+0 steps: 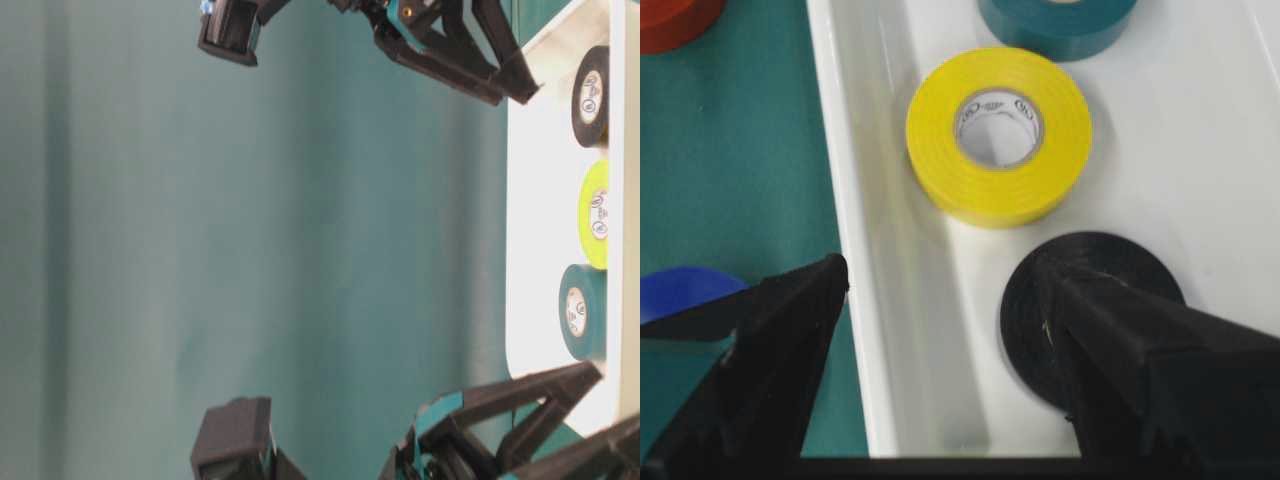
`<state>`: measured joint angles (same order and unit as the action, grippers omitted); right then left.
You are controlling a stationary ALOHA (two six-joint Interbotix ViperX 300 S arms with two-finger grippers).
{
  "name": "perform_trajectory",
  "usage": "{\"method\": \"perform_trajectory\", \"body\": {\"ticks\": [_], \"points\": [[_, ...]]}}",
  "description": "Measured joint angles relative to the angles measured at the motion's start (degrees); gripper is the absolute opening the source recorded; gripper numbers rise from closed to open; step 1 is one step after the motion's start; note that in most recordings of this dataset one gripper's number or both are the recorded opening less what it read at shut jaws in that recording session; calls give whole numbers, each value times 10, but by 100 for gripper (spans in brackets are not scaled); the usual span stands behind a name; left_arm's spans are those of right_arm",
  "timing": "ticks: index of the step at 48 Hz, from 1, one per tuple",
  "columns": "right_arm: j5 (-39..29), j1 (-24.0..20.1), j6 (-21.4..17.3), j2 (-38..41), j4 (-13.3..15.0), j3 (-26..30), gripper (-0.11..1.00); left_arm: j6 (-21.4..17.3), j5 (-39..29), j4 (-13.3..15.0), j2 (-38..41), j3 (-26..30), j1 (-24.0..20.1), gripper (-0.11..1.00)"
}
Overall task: Put the tape alternately from left to right into the white case.
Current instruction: 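Lower the black tape into the tray and open the right gripper, then move the left gripper right and down over the blue tape roll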
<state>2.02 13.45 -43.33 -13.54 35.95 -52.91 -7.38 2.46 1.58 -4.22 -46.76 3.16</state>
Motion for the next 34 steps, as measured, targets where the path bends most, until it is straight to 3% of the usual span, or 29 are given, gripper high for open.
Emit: {"method": "perform_trajectory", "body": {"ticks": [12,20,25,34], "points": [[4,1,-1,-27,-1,-18,82,-12,1,-1,40,39,0,64],[5,1,-1,-36,-1,-19,82,-49,1,0,64,63,1,64],[5,1,-1,-39,-1,-19,82,-85,1,-1,76,77,1,64],[5,1,-1,-41,0,-21,82,-194,1,-1,108,101,1,64]]}}
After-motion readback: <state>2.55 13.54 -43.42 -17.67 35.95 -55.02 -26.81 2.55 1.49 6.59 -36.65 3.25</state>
